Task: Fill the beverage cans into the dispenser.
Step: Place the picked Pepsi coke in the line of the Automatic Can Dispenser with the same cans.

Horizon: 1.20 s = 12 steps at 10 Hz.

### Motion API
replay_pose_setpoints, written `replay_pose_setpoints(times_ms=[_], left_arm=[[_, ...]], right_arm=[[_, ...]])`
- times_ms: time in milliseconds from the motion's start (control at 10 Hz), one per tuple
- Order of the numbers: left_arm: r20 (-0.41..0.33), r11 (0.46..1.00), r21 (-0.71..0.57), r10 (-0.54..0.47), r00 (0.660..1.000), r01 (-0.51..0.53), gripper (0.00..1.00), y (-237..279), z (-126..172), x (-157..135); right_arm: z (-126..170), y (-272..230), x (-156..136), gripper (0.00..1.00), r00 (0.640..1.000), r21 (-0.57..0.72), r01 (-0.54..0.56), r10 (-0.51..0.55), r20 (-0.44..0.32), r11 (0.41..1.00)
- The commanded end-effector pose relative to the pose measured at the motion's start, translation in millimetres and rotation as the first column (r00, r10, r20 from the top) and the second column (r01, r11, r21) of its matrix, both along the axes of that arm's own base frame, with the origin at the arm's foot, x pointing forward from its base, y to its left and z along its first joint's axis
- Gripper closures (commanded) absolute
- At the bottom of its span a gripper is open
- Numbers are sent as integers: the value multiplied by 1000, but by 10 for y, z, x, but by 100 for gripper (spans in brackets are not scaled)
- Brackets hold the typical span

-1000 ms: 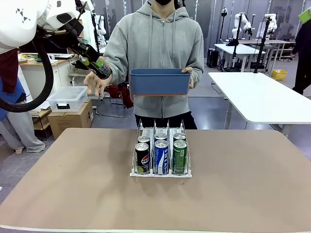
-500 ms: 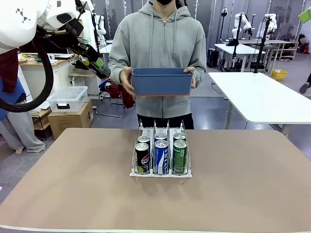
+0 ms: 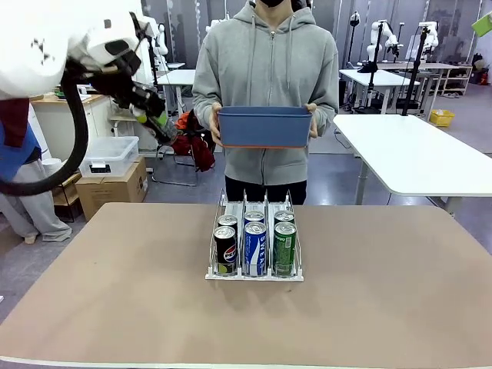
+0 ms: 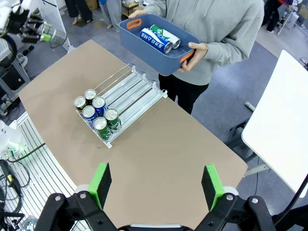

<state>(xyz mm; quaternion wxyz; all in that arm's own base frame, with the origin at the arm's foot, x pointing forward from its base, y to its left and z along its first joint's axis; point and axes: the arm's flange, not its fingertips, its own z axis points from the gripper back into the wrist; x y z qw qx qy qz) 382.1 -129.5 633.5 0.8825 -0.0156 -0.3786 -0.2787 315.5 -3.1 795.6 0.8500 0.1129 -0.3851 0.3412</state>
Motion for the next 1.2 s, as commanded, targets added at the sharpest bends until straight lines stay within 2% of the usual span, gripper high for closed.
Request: replay_pose_setpoints(times_ms=[0,200,400,500,900,1000,1100], left_arm=[[46,992,127,-6,999,0,42,-33,-270,-454],[-21,968,228,-107,994,108,42,-91,-487,-730],[-117,957,229,-156,981,180,42,-146,-599,-857],[-40,972,216,-88,995,95,42,-170,-613,-749],[-40,972,216,-88,995,95,42,-170,-613,-749],[-69,970,210,-112,991,124,42,-181,-638,-796],[-86,978,206,44,995,-26,42,-282,-735,-671]], right_arm=[[-7,0,-6,0,1000,3,-4,4,-6,1000],[-7,0,-6,0,1000,3,-4,4,-6,1000],[-7,0,-6,0,1000,3,-4,4,-6,1000],[-7,0,-6,0,1000,3,-4,4,-6,1000],[-7,0,-6,0,1000,3,-4,4,-6,1000],[-7,0,-6,0,1000,3,-4,4,-6,1000],[-7,0,-6,0,1000,3,-4,4,-6,1000]])
